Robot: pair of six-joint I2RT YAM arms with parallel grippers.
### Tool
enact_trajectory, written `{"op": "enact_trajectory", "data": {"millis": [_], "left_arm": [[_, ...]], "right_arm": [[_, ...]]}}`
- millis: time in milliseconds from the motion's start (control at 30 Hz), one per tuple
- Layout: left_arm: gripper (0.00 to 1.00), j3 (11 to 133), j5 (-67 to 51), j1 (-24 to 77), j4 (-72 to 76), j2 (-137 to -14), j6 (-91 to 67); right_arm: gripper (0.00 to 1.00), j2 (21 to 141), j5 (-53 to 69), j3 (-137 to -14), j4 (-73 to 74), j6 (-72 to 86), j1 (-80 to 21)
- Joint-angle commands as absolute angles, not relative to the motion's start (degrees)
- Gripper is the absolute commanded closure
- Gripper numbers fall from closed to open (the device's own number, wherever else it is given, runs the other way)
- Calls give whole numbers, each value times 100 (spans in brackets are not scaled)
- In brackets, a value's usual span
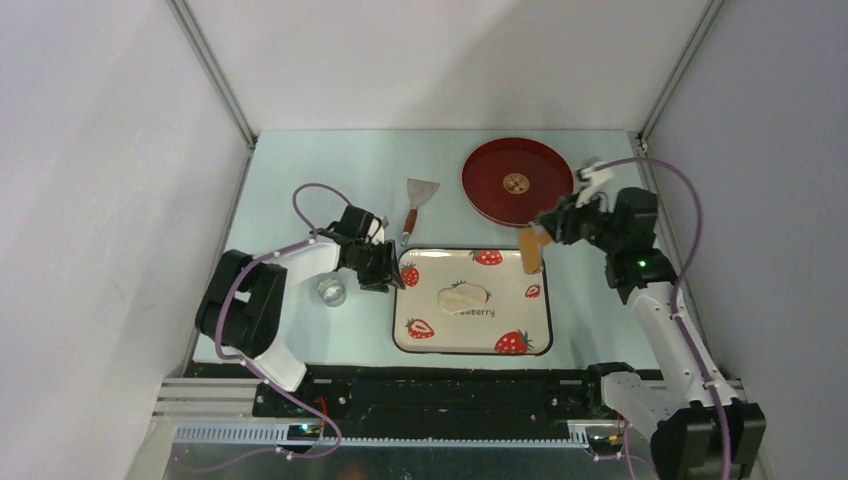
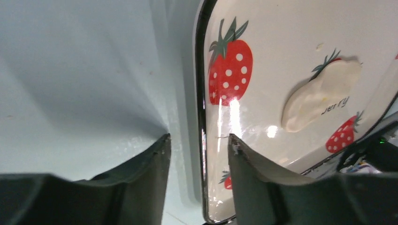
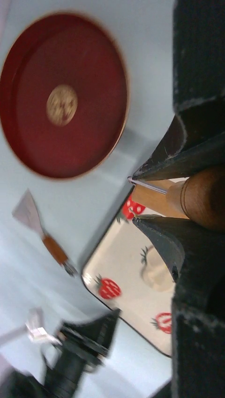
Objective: Roll out the dumpling wrappers from the dough
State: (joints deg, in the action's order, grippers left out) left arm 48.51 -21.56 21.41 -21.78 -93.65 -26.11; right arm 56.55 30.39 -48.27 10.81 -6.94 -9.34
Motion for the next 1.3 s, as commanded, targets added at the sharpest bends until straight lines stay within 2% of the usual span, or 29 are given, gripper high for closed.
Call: {"op": "enact_trajectory", "data": {"millis": [0, 100, 233, 300, 667, 700, 733, 767, 800, 967, 1033, 1067, 1100, 1267], "left_arm": [[38, 4864, -1621, 2108, -2386, -8925, -2395], [21, 4924, -1607, 2074, -2387, -8699, -2430], [11, 4991, -1665, 1955, -2389, -8272, -2512], [2, 5014, -1752, 1877, -2385, -8017, -2561], [2, 5145, -2305, 1473, -2380, -6681, -2776], [2, 5136, -2297, 1419, -2381, -6568, -2839], [2, 5134, -2295, 1386, -2382, -6505, -2865], [2, 5100, -2294, 1300, -2384, -6392, -2949], [2, 5081, -2294, 1257, -2382, -6334, -2986], [2, 4877, -2246, 877, -2384, -5989, -3202], [2, 4764, -2234, 757, -2386, -5900, -3278], [2, 4728, -2200, 703, -2389, -5839, -3304], [2, 4641, -2177, 677, -2388, -5807, -3349], [2, 4456, -1455, 466, -2748, -5512, -3354]], "right_arm": [[100, 5303, 3086, -4408, 149, 1086, 262], [100, 4960, 2814, -4005, -337, 1701, 955], [100, 4589, 2230, -3245, -752, 2258, 1557], [100, 4496, 2119, -2926, -1022, 2493, 1817], [100, 4750, 1320, -2120, -1675, 2374, 2095], [96, 4770, 1275, -2083, -1664, 2387, 2098], [85, 4789, 1138, -2066, -1620, 2453, 2100], [80, 4785, 1061, -2024, -1579, 2529, 2105], [68, 4763, 889, -2001, -1493, 2557, 2108], [38, 4536, 228, -1874, -1011, 2776, 2118], [23, 4448, -136, -1865, -768, 2871, 2118], [7, 4421, -359, -1864, -674, 2912, 2118], [2, 4357, -470, -1863, -487, 3009, 2118], [1, 4140, -1326, -1971, 219, 3194, 2114]]}}
